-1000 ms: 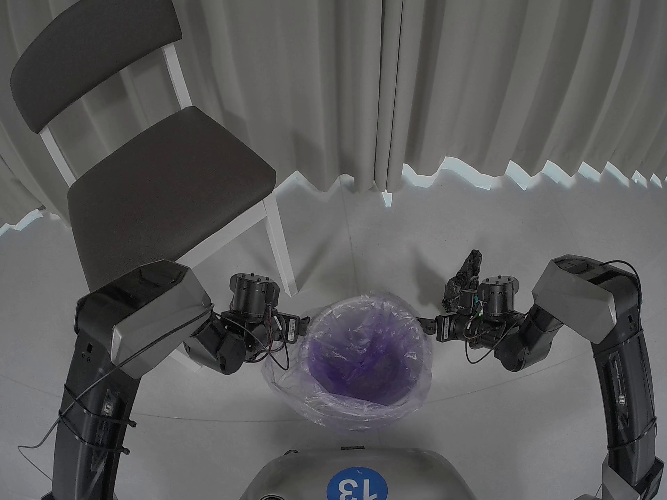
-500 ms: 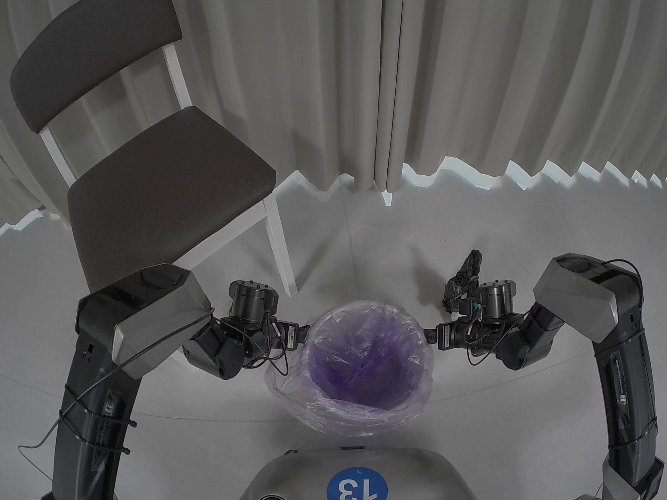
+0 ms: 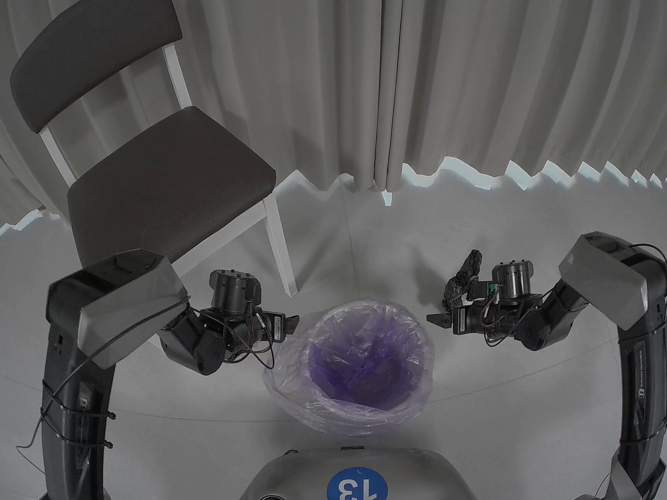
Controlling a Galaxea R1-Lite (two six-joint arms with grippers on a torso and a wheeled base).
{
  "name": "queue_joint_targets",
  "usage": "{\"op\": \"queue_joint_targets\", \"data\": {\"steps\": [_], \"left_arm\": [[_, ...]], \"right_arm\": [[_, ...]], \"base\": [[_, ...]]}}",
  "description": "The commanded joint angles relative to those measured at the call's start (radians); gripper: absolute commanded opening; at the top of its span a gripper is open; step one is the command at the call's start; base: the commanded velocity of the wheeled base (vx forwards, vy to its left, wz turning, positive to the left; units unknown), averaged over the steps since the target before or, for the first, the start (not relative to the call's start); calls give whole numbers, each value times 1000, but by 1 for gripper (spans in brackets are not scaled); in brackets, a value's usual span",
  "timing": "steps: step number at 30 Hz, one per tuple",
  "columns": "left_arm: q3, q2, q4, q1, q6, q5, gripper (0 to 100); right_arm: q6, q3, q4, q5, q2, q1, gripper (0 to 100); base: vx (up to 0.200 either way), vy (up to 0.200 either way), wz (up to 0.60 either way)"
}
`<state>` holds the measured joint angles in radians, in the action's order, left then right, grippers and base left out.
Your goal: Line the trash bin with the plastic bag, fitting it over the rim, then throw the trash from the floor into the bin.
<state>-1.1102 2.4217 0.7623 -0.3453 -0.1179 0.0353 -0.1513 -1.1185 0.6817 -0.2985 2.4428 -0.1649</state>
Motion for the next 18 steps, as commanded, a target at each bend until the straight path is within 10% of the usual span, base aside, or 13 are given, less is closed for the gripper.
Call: {"op": "queue_joint_targets", "data": {"steps": [1, 12, 18], "left_arm": [[144, -135, 69, 3, -26, -29, 100], [279, -173, 175, -3, -32, -15, 100], [340, -162, 230, -21, -29, 8, 100]], "right_arm": [[1, 31, -42, -14, -143, 27, 100], [39, 92, -33, -14, -225, 33, 100], [114, 175, -31, -14, -257, 21, 100]], "base": [[-200, 0, 0], [-200, 0, 0], [0, 0, 0]]}}
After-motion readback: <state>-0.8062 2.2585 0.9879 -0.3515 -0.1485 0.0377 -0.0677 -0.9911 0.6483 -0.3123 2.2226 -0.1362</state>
